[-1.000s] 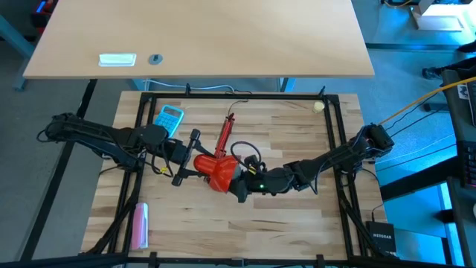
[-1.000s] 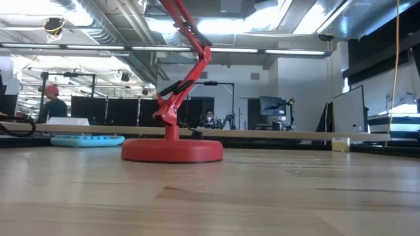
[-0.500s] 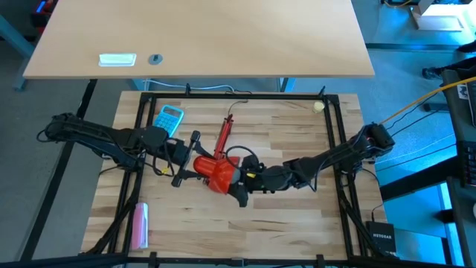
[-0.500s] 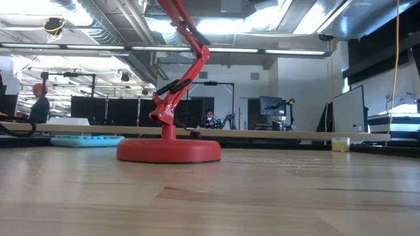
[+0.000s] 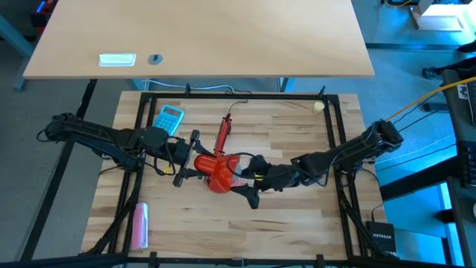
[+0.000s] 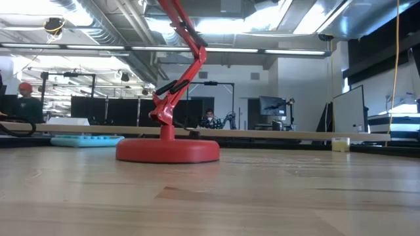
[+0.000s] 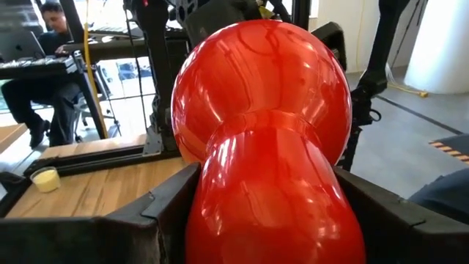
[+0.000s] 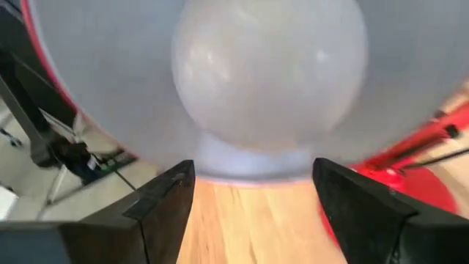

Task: Screw lightbulb
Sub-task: Insert the lightbulb into the lamp, then remove the lightbulb from the lamp

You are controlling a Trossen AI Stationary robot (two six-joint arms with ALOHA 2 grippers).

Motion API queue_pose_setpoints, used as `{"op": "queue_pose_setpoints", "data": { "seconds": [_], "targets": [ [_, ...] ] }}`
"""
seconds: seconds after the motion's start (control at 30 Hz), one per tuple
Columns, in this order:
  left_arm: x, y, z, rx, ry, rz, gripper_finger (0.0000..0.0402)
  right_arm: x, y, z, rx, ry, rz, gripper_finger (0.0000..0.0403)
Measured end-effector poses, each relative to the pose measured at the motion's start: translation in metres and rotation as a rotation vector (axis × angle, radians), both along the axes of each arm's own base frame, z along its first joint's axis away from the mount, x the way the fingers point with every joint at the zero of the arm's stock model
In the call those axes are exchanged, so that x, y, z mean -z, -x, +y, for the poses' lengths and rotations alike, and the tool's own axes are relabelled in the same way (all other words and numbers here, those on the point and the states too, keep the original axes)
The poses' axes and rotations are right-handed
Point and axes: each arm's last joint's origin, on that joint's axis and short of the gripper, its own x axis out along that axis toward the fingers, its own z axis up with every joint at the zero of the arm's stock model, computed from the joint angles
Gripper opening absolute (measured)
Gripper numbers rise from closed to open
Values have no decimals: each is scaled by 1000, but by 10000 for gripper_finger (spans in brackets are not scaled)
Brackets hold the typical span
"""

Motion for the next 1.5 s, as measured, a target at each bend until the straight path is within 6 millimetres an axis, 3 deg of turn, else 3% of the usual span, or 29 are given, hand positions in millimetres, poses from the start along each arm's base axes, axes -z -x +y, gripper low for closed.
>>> {"op": "queue_pose_setpoints", "data": {
  "seconds": [0.23, 0.33, 0.43, 0.57, 0.7, 0.9, 1.13, 1.33, 1.5],
  "targets": [
    [0, 0, 0, -7, 32, 5, 249, -11, 37, -10, -46, 170, 173, 282],
    [0, 0, 0, -12, 51, 8, 247, -25, 61, -13, -29, 354, 176, 282],
    [0, 0, 0, -15, 67, 12, 247, -40, 69, -5, 16, 650, 83, 282],
    [0, 0, 0, -20, 98, 20, 249, -38, 60, 8, -43, 951, -24, 282],
    [0, 0, 0, -28, 136, 26, 247, -31, 50, 6, -111, 1175, 21, 282],
    [-1, 0, 0, -32, 175, 22, 249, -33, 49, 9, -208, 1304, 2, 282],
    [-2, 0, 0, -29, 214, 21, 249, -26, 29, 11, -233, 1525, -4, 282],
    [-2, 0, 0, -28, 218, 21, 249, -24, 22, 13, -271, 1583, -54, 282],
    [-2, 0, 0, -27, 216, 23, 251, -13, 13, 13, -262, 1634, 9, 282]
  ]
}}
